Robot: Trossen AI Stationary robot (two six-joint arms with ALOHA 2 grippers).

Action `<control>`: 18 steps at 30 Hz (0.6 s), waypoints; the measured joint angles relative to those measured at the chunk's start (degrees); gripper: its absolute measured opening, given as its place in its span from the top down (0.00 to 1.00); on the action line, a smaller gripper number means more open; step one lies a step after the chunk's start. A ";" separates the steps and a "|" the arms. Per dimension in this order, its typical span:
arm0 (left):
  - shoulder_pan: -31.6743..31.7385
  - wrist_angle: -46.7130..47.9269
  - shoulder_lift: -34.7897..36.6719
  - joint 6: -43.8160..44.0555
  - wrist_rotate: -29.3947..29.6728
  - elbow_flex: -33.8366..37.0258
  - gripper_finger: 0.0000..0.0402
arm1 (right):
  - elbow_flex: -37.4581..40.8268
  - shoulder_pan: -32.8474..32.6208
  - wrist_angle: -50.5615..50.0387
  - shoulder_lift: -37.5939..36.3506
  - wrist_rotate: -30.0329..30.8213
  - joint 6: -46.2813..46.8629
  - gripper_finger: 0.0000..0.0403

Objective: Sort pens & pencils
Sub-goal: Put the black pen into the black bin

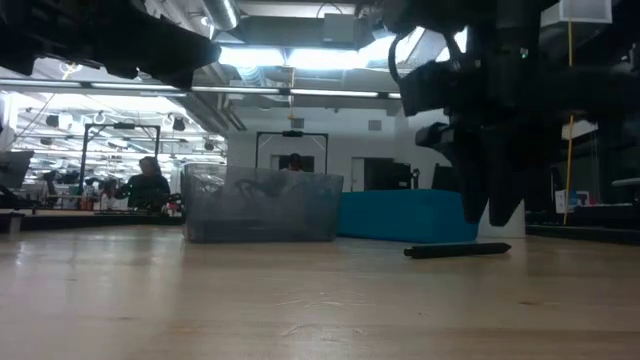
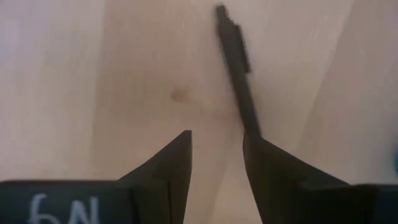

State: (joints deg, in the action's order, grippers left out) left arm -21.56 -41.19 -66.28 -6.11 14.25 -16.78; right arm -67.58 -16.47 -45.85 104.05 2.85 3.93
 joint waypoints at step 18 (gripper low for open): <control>0.00 0.81 0.00 2.97 -0.03 0.00 0.80 | 2.48 3.19 -1.42 0.66 3.19 -1.63 0.64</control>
State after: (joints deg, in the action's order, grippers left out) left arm -21.56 -40.38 -66.28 -3.14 14.22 -16.78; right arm -65.10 -13.28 -47.27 104.71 6.03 2.31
